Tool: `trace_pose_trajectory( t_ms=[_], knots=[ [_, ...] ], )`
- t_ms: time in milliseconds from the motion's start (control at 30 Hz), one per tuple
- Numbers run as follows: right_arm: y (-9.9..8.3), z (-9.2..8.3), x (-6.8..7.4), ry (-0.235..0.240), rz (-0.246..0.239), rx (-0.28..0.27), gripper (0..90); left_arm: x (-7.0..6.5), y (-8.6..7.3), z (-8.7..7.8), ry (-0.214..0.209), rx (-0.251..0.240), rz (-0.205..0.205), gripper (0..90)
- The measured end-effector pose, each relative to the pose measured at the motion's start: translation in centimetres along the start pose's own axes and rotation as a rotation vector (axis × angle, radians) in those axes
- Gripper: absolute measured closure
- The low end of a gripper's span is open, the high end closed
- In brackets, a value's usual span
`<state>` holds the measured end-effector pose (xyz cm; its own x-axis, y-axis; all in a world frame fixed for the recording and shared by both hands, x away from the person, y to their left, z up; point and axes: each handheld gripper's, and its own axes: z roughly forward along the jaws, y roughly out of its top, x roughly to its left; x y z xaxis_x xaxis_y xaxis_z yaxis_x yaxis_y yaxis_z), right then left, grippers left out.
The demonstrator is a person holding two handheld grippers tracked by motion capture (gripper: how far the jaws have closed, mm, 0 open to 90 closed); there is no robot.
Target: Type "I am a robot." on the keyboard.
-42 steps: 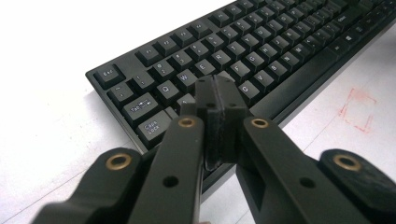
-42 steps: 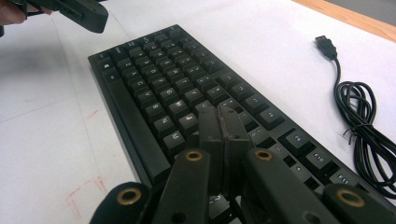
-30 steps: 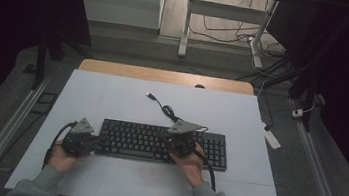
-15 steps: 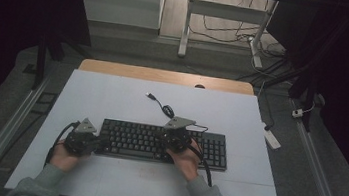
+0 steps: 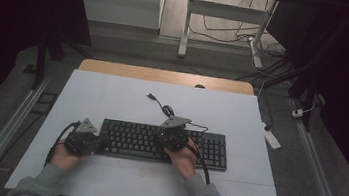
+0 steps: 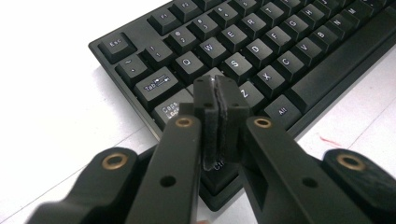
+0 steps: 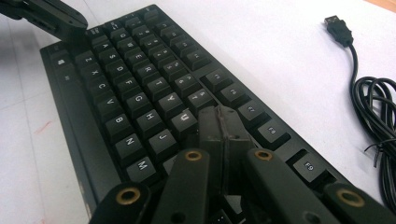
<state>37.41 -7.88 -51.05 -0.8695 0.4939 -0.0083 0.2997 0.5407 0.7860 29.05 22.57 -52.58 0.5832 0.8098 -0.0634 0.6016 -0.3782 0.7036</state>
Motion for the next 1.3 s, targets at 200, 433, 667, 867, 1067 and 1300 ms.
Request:
trace_pose_trajectory(
  t_ms=[200,433,667,867,1067,1300],
  knots=[
    [0.0,0.6,0.1,0.005,0.003,0.01,89.3,-0.1,0.0,0.0,-0.001,0.004,0.007,86.7],
    [0.3,1.2,0.4,0.006,-0.009,0.02,89.3,-0.1,-0.1,0.1,-0.002,0.009,0.009,86.6],
    [0.5,1.2,0.4,0.002,-0.011,0.019,89.3,0.0,-0.1,0.2,-0.001,0.009,0.01,86.7],
    [0.4,1.3,0.4,0.002,-0.011,0.024,89.3,-0.1,-0.1,0.2,0.001,0.01,0.014,86.6],
    [0.3,1.6,0.4,-0.003,-0.012,0.034,89.3,-0.1,-0.1,0.2,0.0,0.01,0.015,86.7],
    [0.3,1.7,0.4,-0.006,-0.014,0.035,89.3,-0.2,-0.1,0.4,0.005,0.025,0.024,88.2]
  ],
)
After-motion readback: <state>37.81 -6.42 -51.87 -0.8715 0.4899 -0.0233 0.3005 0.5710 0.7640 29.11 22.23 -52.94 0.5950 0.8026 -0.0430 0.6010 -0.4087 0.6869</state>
